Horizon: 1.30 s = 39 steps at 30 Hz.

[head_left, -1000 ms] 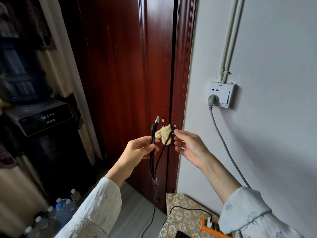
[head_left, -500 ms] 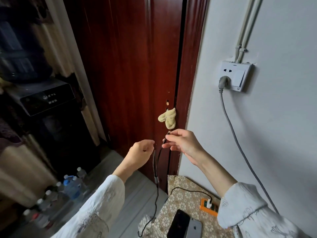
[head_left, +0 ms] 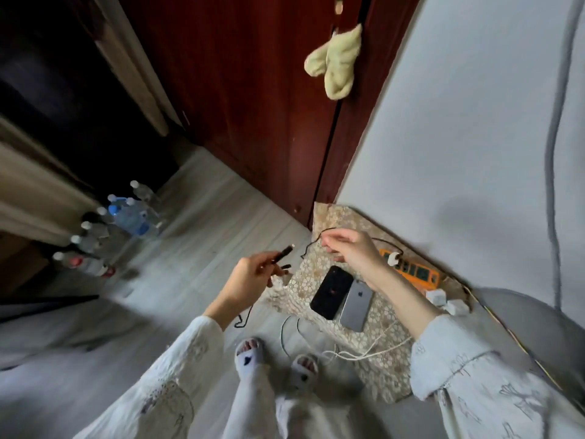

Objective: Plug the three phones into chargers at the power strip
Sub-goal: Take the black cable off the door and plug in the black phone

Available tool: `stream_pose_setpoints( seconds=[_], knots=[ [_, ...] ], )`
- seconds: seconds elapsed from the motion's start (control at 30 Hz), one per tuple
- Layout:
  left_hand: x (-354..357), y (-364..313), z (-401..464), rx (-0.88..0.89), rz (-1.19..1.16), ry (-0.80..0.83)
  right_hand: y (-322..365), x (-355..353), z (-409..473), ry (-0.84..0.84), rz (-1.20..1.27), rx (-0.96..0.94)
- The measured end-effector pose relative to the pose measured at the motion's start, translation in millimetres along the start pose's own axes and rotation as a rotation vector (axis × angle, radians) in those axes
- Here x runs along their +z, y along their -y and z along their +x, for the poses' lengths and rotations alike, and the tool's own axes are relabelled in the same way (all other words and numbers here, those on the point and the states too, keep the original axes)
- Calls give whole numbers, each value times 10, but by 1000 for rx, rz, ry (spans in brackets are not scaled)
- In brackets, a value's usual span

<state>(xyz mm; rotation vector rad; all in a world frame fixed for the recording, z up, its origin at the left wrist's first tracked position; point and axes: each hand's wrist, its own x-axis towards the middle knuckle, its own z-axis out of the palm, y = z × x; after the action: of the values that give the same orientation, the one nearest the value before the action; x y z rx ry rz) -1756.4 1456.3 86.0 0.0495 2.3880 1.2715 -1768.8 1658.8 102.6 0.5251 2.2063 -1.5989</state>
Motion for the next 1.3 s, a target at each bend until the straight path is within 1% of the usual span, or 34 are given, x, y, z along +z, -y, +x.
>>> stream_pose_setpoints(
  seconds=[0.1,0.2,0.3,0.33,0.4,0.47,0.53,0.7,0.8,0.9,1.03,1.1,1.2,1.3],
  knots=[
    [257,526,181,-91,-24,35,-614,139,354,25,-252,35],
    [593,1070,348,-195,-65,37,-1264,309,665,92,-603,36],
    [962,1540,511,-272,-115,52,-1924,448,904,252,-1068,-34],
    [1098,1672,552,-296,-135,73,-2122,464,971,319,-1176,-56],
    [1379,1894,590,-332,-158,129,-2443,457,1089,432,-1314,-93],
    [1655,2062,604,-357,-177,178,-2673,436,1190,508,-1439,-165],
    [1885,2190,600,-394,-184,194,-2815,409,1272,564,-1534,-260],
    [2152,2367,540,-480,-239,149,-2910,334,1396,575,-1610,-432],
    [2171,2396,522,-492,-283,116,-2863,351,1450,604,-1686,-513],
    [2105,2386,552,-481,-328,71,-2702,408,1512,591,-1681,-570],
    [1934,2372,627,-482,-359,9,-2455,513,1626,504,-1612,-518],
    [1880,2345,660,-488,-401,-30,-2366,549,1648,497,-1570,-485],
    [1856,2273,681,-491,-534,-65,-2298,571,1620,515,-1514,-473],
    [1863,2206,672,-457,-597,-39,-2273,591,1573,538,-1482,-481]
  ],
)
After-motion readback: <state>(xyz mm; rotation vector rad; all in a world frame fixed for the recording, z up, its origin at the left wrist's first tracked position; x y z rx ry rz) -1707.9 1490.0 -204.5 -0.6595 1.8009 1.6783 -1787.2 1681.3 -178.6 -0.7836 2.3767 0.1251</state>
